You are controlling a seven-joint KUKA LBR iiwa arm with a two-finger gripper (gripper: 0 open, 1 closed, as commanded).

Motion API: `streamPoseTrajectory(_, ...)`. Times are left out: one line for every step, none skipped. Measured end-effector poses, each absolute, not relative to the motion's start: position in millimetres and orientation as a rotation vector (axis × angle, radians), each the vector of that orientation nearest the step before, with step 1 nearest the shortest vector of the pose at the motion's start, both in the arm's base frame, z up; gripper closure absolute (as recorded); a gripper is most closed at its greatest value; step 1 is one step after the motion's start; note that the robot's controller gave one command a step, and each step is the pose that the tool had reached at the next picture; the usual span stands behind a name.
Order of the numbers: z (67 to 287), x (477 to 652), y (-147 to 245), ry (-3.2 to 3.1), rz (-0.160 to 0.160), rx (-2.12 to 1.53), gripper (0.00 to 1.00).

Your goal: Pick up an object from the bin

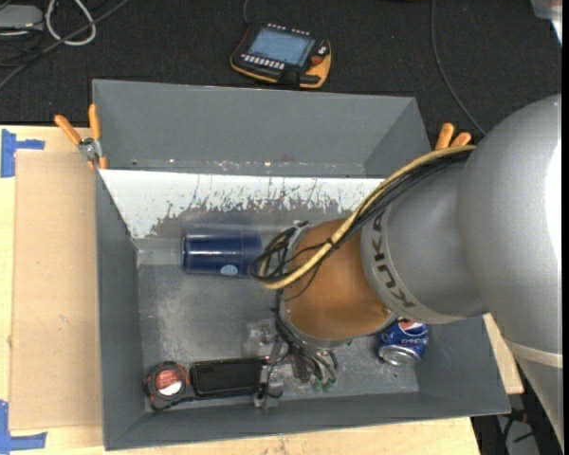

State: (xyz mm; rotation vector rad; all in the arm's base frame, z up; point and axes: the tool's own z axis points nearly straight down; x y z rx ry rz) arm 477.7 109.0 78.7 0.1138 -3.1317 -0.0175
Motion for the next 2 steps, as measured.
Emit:
streamPoseTrajectory(71.3, 503.8, 86.6, -3.095, -0.023, 0.510, 1.00)
streamPoseTrajectory(71.3, 503.8, 86.6, -3.095, -0.023, 0.509, 1.00)
